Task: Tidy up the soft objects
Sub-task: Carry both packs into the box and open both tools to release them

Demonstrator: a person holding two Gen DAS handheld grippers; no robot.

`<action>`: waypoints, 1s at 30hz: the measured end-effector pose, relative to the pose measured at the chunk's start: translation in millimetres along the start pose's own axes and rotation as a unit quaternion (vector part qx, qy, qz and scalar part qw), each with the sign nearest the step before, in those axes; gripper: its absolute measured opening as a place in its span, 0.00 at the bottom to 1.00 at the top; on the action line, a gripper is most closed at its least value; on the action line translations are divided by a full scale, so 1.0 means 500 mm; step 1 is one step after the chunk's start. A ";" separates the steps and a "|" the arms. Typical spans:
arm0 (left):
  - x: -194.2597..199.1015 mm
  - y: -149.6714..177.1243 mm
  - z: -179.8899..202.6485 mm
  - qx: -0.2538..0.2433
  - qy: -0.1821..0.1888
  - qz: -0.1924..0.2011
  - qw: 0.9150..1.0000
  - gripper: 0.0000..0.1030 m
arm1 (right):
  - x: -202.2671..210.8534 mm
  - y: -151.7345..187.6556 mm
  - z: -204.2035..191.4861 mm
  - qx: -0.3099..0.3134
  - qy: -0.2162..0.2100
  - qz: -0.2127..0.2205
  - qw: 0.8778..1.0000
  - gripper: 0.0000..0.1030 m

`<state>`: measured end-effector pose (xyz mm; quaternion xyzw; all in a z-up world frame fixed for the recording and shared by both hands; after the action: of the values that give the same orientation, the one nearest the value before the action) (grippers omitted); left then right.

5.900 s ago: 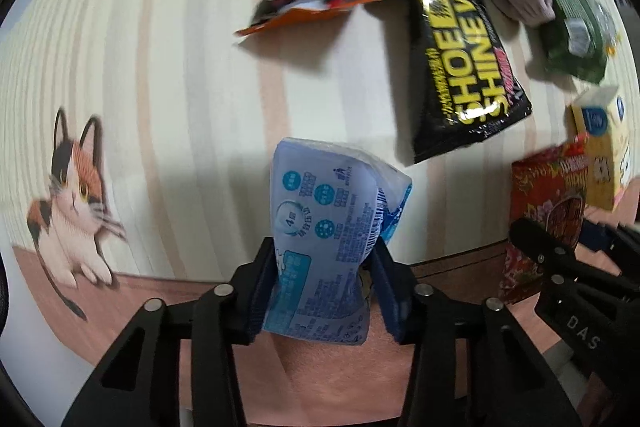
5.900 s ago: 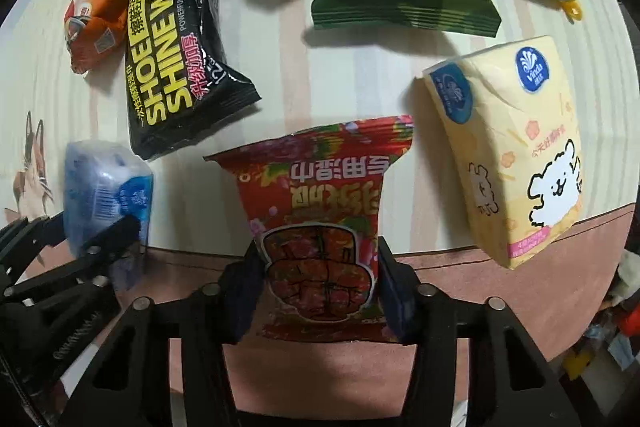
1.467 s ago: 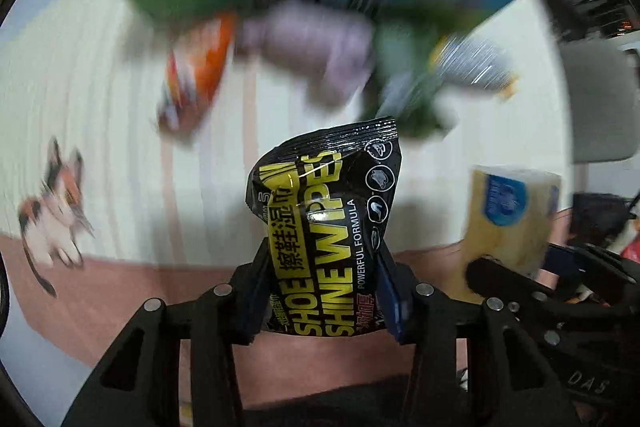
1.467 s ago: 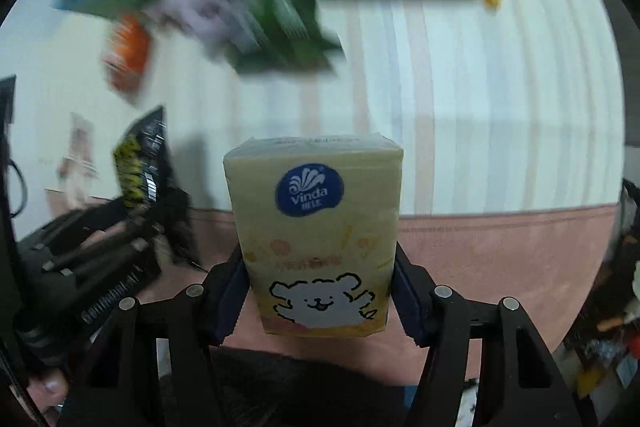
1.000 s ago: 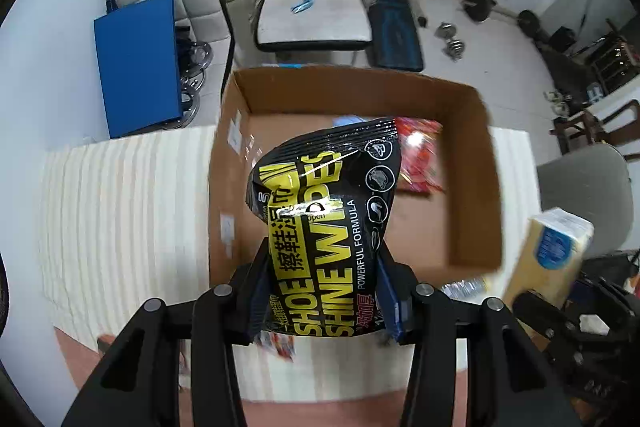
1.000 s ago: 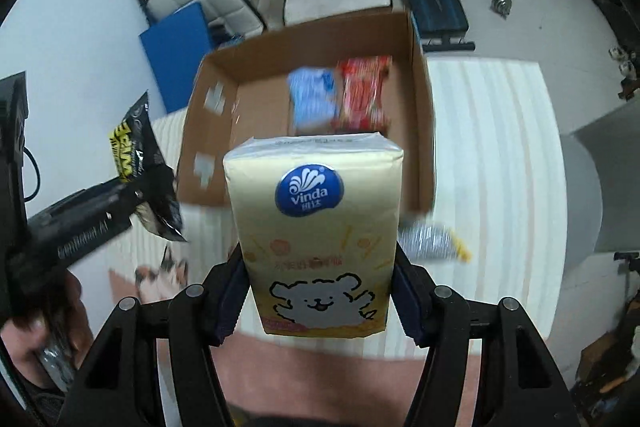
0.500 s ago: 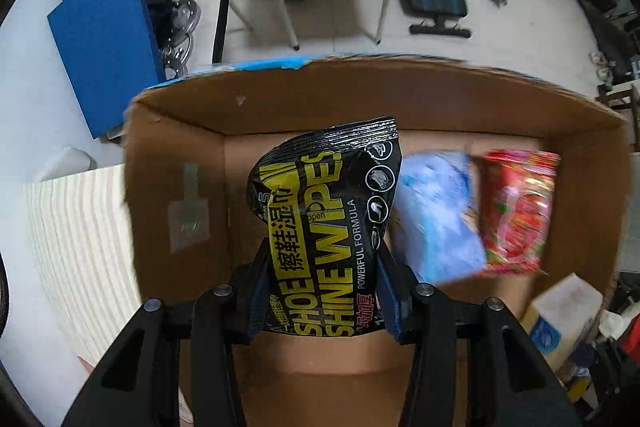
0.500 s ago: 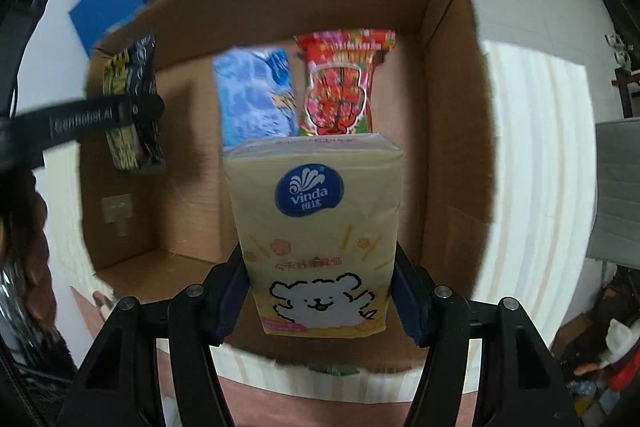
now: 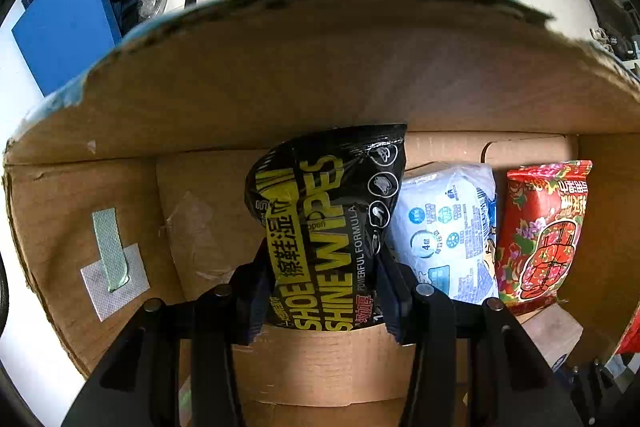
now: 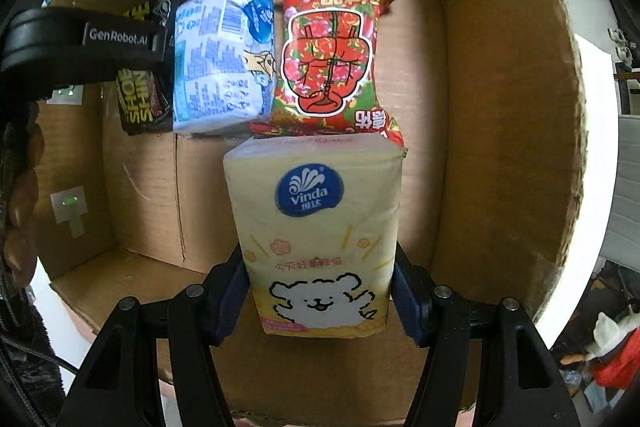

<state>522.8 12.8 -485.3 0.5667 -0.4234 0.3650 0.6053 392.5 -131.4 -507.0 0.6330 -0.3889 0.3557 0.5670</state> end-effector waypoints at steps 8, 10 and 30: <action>0.020 0.009 -0.018 0.011 0.021 -0.012 1.000 0.55 | -0.003 -0.002 -0.004 0.001 0.009 0.000 1.000 0.67; 0.045 0.016 -0.022 0.007 0.018 0.007 1.000 0.72 | -0.005 -0.009 -0.021 -0.001 0.002 0.005 1.000 0.71; 0.204 0.263 -0.013 0.010 0.042 0.123 0.992 0.92 | 0.140 0.100 -0.051 0.013 -0.002 0.099 0.995 1.00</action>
<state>440.5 27.5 -341.3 0.5010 -0.4602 0.4641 0.5673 378.4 -115.1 -419.6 0.5997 -0.4460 0.4139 0.5197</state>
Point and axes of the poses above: each gripper's, at about its wrist camera, not at the fingertips, and x roughly against the way its jaws point, z to its right, y to its underside, the point moved 8 cm from there along -x, roughly the way its jaws point, and after that the axes turned 13 degrees about -z, right-handed, at the moved point
